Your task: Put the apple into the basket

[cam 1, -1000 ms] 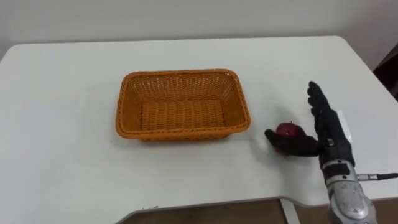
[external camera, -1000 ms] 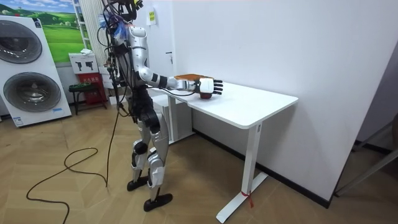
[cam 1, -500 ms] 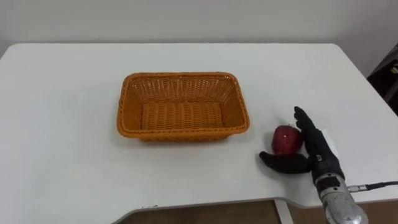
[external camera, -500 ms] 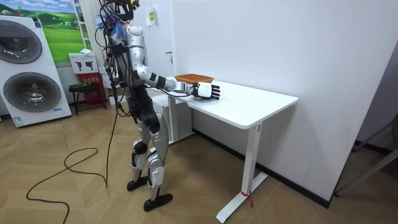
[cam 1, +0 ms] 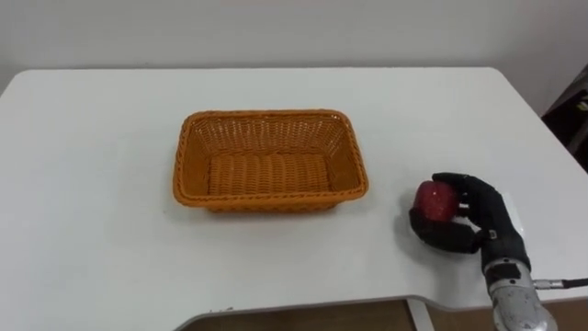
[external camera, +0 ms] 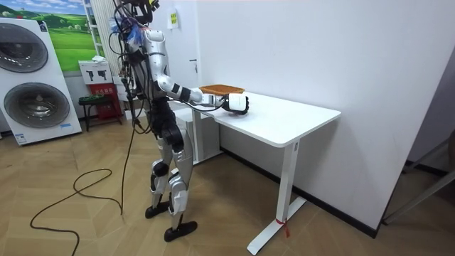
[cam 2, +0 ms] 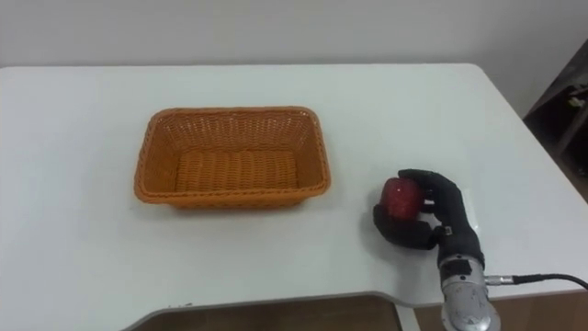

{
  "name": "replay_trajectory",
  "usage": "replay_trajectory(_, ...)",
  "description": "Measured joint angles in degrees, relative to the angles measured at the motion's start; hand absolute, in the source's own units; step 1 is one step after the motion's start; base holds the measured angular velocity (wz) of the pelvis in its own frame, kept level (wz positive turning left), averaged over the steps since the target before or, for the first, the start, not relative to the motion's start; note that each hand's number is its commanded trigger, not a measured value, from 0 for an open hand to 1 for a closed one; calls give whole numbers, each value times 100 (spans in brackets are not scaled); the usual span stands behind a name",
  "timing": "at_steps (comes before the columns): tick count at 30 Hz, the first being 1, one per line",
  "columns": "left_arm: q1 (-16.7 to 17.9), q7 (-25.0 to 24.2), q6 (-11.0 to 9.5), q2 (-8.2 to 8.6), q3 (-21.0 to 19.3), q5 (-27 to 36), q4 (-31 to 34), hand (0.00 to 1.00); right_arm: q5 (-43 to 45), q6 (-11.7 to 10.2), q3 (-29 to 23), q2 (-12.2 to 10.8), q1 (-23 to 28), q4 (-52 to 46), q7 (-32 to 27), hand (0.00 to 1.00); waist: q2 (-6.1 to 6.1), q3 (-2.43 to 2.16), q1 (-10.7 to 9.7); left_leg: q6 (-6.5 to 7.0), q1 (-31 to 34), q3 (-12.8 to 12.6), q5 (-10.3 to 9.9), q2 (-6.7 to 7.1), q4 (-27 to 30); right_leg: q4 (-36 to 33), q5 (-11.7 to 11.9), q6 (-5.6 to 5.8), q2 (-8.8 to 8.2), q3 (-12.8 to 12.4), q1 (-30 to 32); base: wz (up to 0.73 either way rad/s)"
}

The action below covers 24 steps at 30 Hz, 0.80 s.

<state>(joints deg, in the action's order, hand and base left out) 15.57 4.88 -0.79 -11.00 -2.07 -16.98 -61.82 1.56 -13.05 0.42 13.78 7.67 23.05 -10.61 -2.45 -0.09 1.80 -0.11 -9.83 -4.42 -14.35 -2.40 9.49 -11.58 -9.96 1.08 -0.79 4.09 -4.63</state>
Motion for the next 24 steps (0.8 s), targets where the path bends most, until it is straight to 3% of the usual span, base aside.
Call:
replay_trajectory(5,-8,59,-1,0,19,9,-12,0,-13,21,31,-6,0,-31,-10,100,-6,-3,7,0,-5,-2,0,0,4,-12,0,0,0,-6,-1,0)
replay_trajectory(12,-57,92,-16,4,39,56,-250,0,-137,275,70,-28,24,-627,149,100,35,23,2,0,65,-5,0,1,10,-59,0,0,-1,-8,90,0)
replay_trajectory(24,-32,83,-61,11,22,-5,-286,0,-490,240,67,-2,3,-1958,154,100,136,12,24,0,112,46,1,2,20,-20,0,0,-8,48,87,2)
